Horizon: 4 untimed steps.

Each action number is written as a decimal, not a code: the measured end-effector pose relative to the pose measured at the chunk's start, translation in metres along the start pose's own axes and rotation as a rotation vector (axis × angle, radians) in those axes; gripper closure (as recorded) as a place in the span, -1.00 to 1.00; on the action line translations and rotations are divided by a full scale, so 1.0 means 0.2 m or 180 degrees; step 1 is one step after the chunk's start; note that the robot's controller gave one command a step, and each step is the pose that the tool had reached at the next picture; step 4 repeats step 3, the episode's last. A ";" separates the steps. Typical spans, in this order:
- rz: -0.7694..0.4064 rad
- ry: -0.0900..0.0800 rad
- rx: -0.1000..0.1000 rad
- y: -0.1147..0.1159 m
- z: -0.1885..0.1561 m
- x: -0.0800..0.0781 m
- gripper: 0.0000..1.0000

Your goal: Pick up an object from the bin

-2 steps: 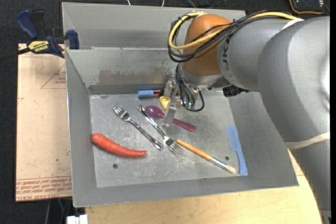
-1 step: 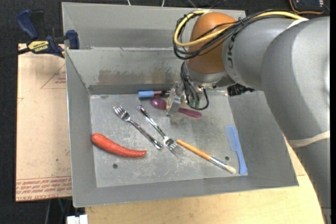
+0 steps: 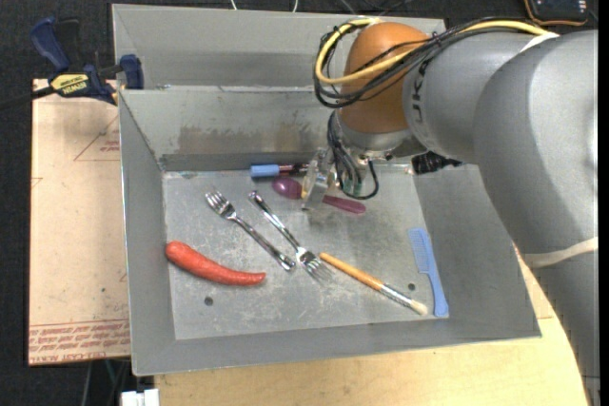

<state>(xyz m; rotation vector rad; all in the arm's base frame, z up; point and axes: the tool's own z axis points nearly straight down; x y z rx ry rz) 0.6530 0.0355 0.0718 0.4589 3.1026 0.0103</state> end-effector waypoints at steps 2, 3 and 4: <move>-0.0003 0.0022 0.0006 0.00 -0.31 0.01 1.00; -0.0006 -0.0006 -0.0005 0.00 -0.42 0.00 1.00; -0.0006 -0.0006 -0.0005 0.00 -0.42 0.00 1.00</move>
Offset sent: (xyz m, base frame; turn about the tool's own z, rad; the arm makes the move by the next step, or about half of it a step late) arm -0.0018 0.0001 0.0957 0.0001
